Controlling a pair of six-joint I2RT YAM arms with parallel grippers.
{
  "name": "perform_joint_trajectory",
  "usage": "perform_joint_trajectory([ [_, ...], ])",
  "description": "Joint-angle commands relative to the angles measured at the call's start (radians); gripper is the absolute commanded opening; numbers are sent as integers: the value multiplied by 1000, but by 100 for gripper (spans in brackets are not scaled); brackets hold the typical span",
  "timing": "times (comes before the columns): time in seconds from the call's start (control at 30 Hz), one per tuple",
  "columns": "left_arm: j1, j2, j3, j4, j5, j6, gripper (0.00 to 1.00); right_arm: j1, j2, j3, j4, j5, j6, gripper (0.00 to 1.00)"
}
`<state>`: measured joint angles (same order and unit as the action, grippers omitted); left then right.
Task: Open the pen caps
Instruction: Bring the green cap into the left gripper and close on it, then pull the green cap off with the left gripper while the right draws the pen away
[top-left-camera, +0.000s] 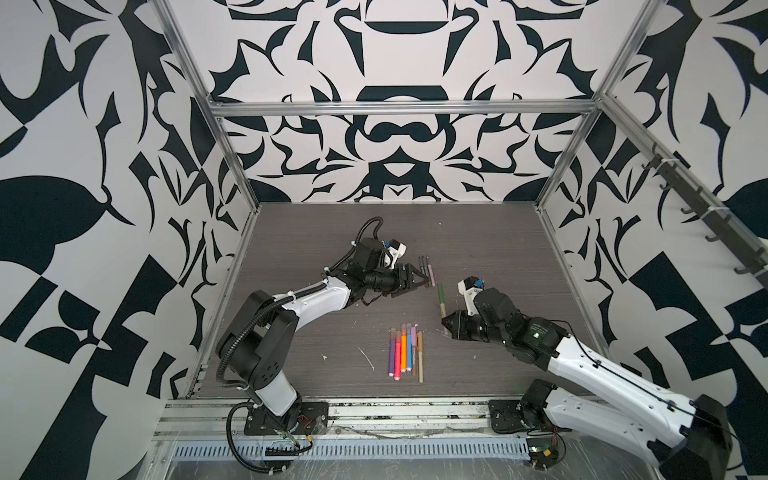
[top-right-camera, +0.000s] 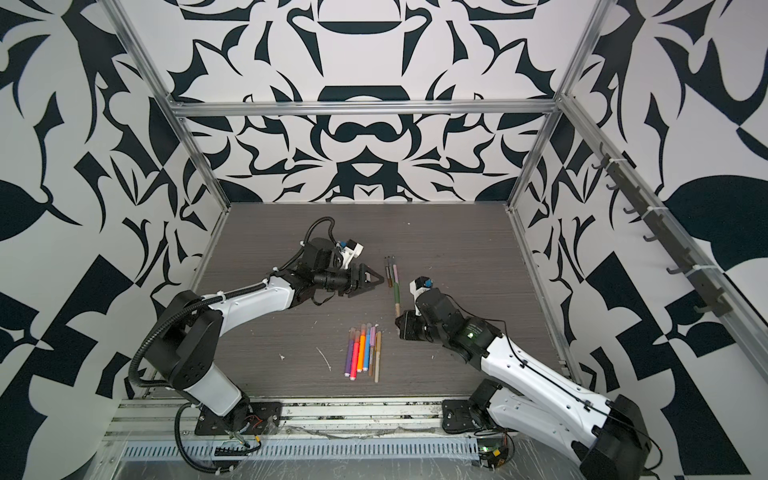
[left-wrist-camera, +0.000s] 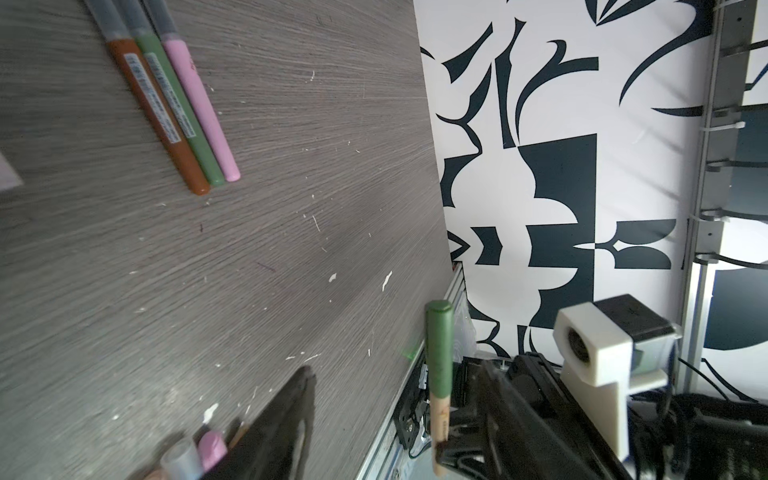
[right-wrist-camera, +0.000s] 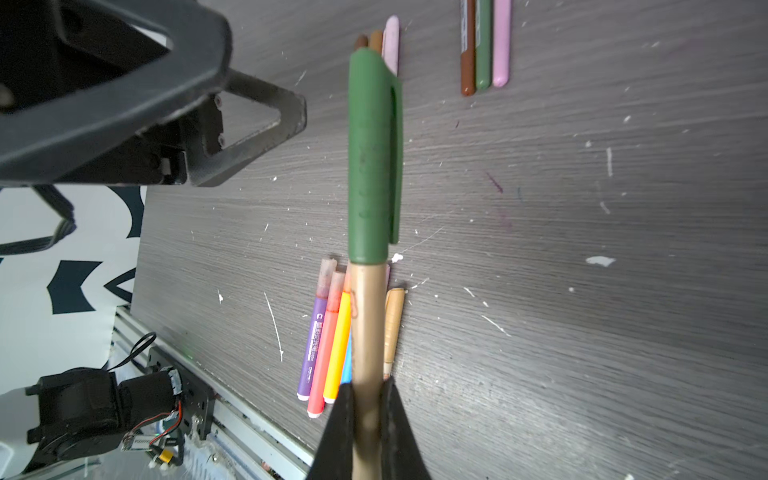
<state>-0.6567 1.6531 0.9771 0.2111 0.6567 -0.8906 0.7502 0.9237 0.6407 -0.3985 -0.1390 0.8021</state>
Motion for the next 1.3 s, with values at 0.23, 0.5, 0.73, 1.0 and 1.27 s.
perform_joint_trajectory([
  [0.23,-64,61,50,30,40,-25,62,-13,89,89,62,-90,-34,0],
  [0.5,-73,79,67,29,60,-24,5,-14,98,95,57,-90,-29,0],
  [0.73,-73,31,47,22,52,8,0,-18,35,86,37,-62,-52,55],
  [1.0,-73,27,51,20,65,18,0,-53,26,77,49,-105,-47,45],
  [1.27,-73,28,36,76,86,-17,0,-66,114,98,118,-155,-46,40],
])
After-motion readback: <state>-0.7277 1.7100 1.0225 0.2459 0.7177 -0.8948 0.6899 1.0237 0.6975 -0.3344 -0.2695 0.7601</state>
